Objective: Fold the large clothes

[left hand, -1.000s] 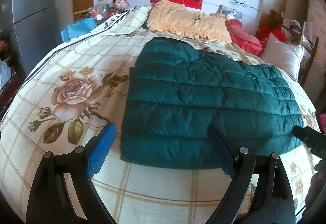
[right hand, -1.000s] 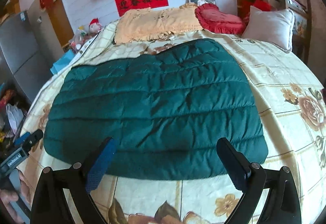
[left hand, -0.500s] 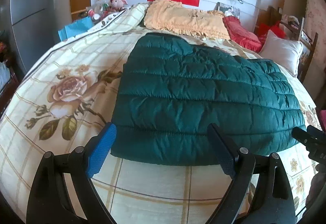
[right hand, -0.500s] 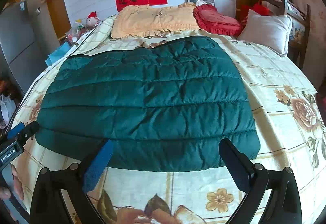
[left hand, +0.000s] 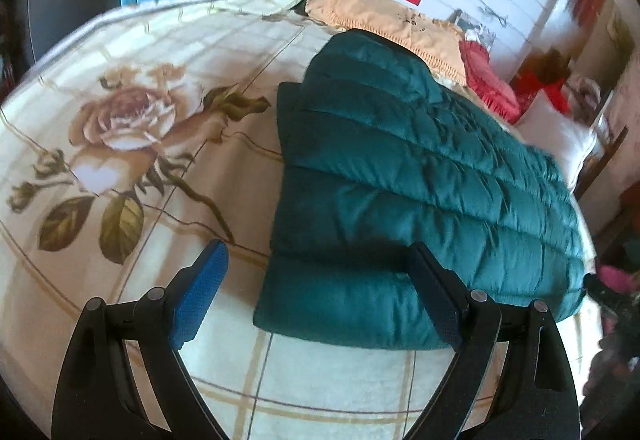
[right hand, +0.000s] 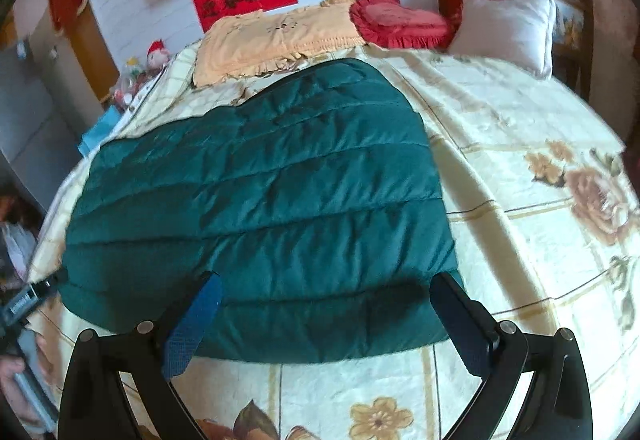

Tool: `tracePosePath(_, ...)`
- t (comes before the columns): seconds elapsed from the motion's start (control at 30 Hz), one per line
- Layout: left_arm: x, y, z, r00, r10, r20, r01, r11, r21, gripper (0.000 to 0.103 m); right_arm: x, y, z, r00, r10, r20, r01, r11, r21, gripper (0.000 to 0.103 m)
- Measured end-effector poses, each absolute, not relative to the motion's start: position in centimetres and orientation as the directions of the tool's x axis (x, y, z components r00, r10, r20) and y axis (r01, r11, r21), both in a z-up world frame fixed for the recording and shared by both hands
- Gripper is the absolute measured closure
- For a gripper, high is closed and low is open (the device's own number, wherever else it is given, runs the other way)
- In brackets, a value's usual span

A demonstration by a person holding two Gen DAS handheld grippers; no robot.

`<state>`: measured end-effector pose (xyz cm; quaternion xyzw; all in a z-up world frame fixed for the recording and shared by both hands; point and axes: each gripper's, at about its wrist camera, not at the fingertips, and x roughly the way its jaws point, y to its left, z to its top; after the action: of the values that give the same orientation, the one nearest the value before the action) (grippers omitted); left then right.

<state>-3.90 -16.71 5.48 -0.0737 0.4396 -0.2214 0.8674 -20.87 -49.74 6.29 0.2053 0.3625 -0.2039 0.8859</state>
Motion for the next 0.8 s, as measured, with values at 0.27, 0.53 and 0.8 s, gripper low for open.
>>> tracePosePath(0.27,-1.3,-16.7,4.0,0.445,-0.535,-0.718,0.321,0.844,-0.430,0.012,-20.4,-55.2,4.8,0.688,-0.070,-0.722,0.483,0.787,0.384,0.000)
tracePosePath(0.53,0.6,-18.7,3.0,0.353,-0.606,-0.713,0.341,0.793,-0.505,0.002,-18.7,-57.8,2.5,0.722,0.055,-0.690,0.426,0.750,0.506,0.000)
tracePosePath(0.8,1.4,-19.6,3.0,0.336,-0.603,-0.723,0.329,0.795,-0.510,0.001,-16.8,-57.5,1.5,0.723,0.139,-0.676,0.367,0.752,0.547,0.000)
